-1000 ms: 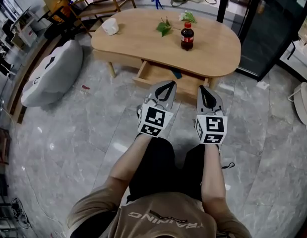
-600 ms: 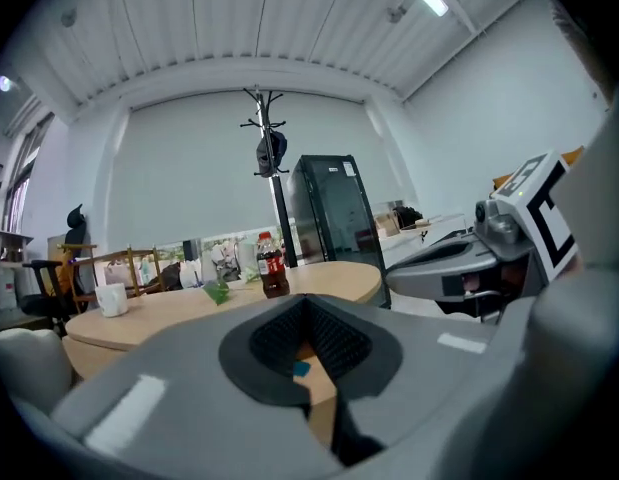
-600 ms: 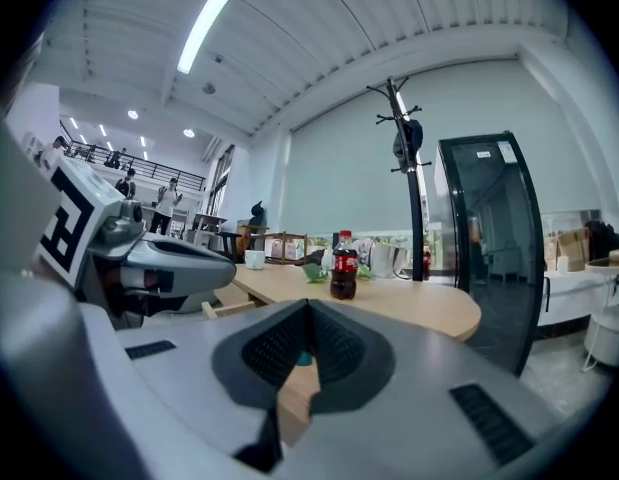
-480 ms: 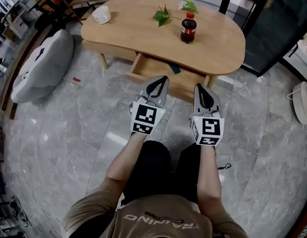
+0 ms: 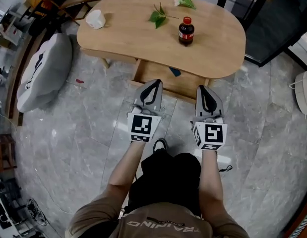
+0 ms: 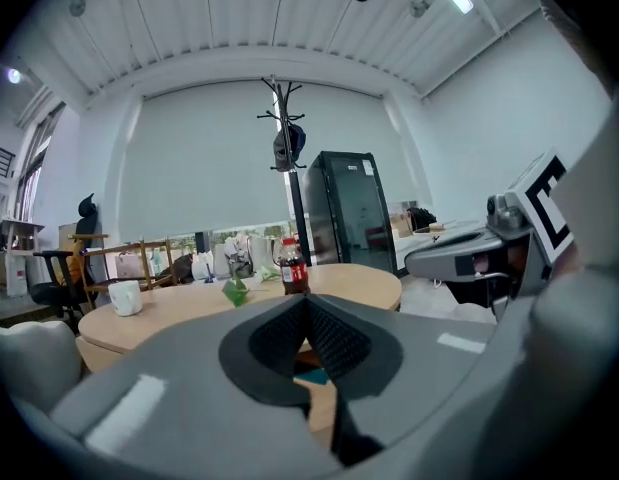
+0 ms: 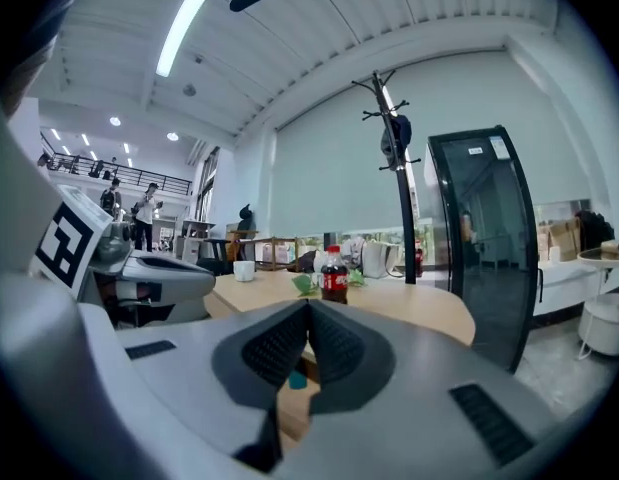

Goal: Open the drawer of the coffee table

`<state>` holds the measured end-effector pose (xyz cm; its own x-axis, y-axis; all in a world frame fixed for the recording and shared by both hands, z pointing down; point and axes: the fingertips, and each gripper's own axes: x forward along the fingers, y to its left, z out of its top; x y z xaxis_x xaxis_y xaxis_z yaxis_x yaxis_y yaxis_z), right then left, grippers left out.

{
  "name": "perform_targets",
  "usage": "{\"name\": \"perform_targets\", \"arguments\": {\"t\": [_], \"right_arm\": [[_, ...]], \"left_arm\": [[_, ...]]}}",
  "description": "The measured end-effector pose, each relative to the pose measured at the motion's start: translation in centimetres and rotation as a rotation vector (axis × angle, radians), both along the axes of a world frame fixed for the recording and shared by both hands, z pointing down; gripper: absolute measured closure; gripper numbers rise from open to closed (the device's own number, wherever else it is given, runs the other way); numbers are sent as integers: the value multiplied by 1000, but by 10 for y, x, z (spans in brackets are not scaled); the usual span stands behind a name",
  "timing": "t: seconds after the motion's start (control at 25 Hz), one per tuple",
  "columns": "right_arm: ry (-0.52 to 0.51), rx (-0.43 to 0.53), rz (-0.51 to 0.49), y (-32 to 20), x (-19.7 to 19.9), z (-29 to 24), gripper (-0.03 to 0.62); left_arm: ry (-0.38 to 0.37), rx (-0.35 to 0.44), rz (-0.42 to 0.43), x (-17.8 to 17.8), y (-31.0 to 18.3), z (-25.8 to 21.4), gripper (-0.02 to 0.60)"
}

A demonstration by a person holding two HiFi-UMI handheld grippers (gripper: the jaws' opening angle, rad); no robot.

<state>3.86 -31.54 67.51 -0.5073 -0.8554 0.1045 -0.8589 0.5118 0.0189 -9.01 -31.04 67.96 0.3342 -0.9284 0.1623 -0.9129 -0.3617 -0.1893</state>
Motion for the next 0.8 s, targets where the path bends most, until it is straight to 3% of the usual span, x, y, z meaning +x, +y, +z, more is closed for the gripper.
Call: {"name": "perform_targets", "arguments": {"t": [0.32,0.48,0.8], "right_arm": [[7,-40,1,11,0,-115,591],[6,-73,-25,22,1,-184,590],[12,-125,-83,61,1,-324,591]], "left_arm": [[21,1,-76,-20,28,-121,575],[-6,-27,-45,-16,36,-181,575],[17,-57,-21,-9,68,-333,575]]}}
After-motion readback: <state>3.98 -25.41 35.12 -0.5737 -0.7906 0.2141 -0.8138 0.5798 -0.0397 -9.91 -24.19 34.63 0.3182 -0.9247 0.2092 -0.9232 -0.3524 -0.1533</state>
